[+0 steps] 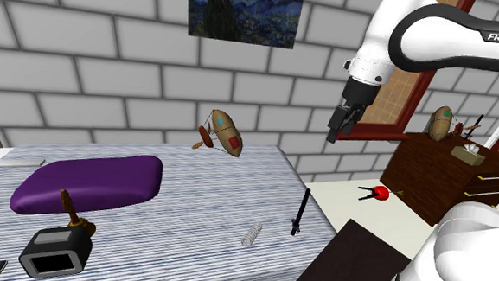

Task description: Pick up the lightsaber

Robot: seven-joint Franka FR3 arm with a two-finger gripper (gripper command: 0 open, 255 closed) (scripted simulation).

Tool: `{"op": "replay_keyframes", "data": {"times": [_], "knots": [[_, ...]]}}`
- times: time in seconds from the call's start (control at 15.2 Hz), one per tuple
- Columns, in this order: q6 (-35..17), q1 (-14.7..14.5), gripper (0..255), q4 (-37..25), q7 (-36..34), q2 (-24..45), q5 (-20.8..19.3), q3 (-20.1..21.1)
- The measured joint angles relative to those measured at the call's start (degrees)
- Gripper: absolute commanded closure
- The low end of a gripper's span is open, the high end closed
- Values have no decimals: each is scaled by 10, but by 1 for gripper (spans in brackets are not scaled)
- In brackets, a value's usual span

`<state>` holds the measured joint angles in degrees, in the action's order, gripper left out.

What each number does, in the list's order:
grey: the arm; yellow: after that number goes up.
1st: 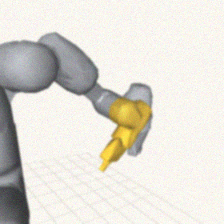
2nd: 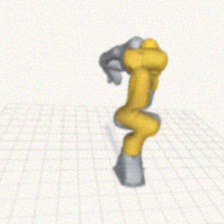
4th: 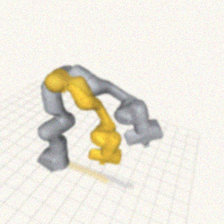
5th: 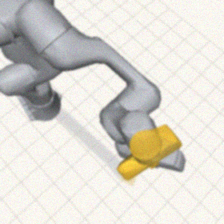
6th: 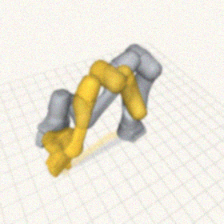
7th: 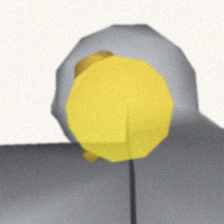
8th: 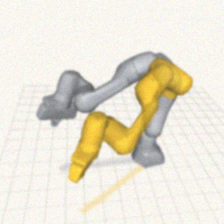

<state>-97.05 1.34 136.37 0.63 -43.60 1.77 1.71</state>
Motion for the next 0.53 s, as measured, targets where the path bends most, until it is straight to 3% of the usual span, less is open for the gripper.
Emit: {"op": "replay_keyframes", "data": {"times": [0.2, 0.53], "knots": [[-18, 1, 0, 14, 10, 6, -4, -6], [-99, 10, 0, 72, 56, 37, -24, -36]]}}
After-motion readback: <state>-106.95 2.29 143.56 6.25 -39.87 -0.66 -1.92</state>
